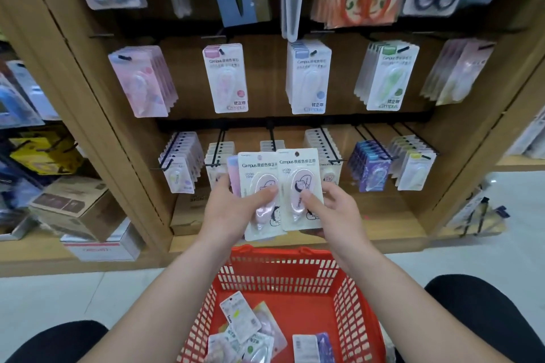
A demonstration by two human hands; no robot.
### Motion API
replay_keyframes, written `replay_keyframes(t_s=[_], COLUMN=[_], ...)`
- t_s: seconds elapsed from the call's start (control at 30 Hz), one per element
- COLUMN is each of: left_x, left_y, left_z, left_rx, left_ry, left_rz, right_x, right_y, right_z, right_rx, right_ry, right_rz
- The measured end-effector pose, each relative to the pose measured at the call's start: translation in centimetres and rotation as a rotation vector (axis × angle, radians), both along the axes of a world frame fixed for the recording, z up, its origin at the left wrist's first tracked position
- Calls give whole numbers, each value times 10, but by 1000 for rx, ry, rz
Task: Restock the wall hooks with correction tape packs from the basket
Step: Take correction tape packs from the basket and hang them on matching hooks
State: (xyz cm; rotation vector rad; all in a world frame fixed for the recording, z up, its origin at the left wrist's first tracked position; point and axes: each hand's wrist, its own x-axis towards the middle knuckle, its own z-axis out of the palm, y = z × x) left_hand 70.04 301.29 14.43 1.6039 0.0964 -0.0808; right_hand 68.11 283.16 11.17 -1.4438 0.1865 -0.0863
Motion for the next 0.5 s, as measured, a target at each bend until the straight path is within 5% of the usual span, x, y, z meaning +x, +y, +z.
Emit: replay_keyframes(t_s=[0.5], left_x=[9], left_y=[75], left_z=[-52], left_rx=[150], left_ry=[192], left_rz=[61], right_x=[37], right_y=[26], right_z=[-68], right_rx=[-247], right_ry=[278], right_rz=[91])
